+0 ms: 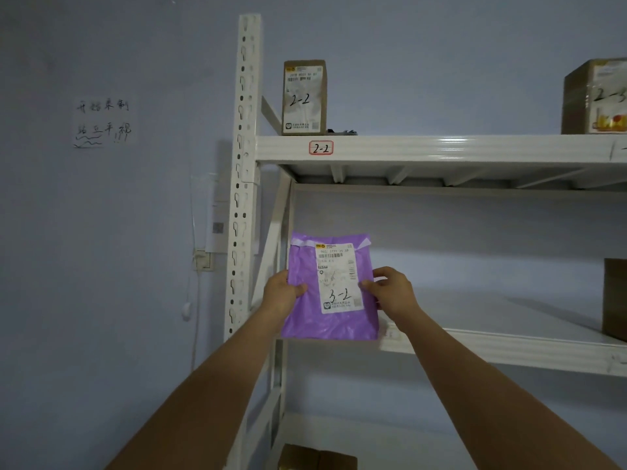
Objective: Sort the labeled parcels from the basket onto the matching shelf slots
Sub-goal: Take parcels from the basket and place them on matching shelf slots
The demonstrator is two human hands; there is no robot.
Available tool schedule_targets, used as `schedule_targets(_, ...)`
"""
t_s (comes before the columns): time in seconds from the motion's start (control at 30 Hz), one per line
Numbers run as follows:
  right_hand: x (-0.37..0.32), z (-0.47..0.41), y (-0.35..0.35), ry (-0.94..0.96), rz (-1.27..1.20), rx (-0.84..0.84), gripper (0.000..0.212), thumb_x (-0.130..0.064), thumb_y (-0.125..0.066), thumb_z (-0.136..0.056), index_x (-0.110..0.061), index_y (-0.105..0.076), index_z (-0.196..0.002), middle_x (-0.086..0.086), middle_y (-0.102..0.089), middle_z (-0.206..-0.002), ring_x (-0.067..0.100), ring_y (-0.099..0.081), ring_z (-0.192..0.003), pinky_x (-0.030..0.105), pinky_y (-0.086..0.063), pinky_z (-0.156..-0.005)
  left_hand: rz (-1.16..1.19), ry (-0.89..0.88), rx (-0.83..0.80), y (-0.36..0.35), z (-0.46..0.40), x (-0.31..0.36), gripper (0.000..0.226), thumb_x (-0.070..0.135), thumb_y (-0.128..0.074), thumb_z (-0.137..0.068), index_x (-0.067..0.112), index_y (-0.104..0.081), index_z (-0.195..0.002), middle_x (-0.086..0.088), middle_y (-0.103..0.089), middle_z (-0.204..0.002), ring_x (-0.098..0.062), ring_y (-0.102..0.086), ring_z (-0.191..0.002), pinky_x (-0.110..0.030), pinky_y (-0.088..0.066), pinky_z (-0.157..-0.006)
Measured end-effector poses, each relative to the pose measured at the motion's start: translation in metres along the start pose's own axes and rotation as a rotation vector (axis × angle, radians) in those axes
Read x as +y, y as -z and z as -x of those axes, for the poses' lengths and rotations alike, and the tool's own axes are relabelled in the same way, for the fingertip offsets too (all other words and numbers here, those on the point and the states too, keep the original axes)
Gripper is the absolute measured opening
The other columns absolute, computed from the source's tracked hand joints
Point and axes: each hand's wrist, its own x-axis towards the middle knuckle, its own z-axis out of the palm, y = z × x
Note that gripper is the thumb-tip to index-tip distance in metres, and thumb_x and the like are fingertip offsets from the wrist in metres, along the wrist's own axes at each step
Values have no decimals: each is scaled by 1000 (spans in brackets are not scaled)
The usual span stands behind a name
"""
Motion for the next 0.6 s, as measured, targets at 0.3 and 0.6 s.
schedule_targets(0.3, -11, -23, -27, -12, 101, -4, 37, 1, -64, -83, -2, -54, -119, 18, -65, -112, 32, -64, -99, 46, -54, -88, -52, -38, 42, 12, -46, 2, 25, 3, -60, -88, 5, -59, -113, -13, -63, -117, -30, -61, -102, -39, -51, -85)
schedule_targets(0.6, 25, -42, -56, -84, 355, 45, 43, -6, -71, -74, -4, -62, -116, 13, -67, -113, 26, -63, -103, 26, -47, -84, -497, -57, -45, 15, -82, -28, 23, 9, -68, -83, 6, -56, -101, -8, -58, -98, -27, -58, -95, -33, -46, -78)
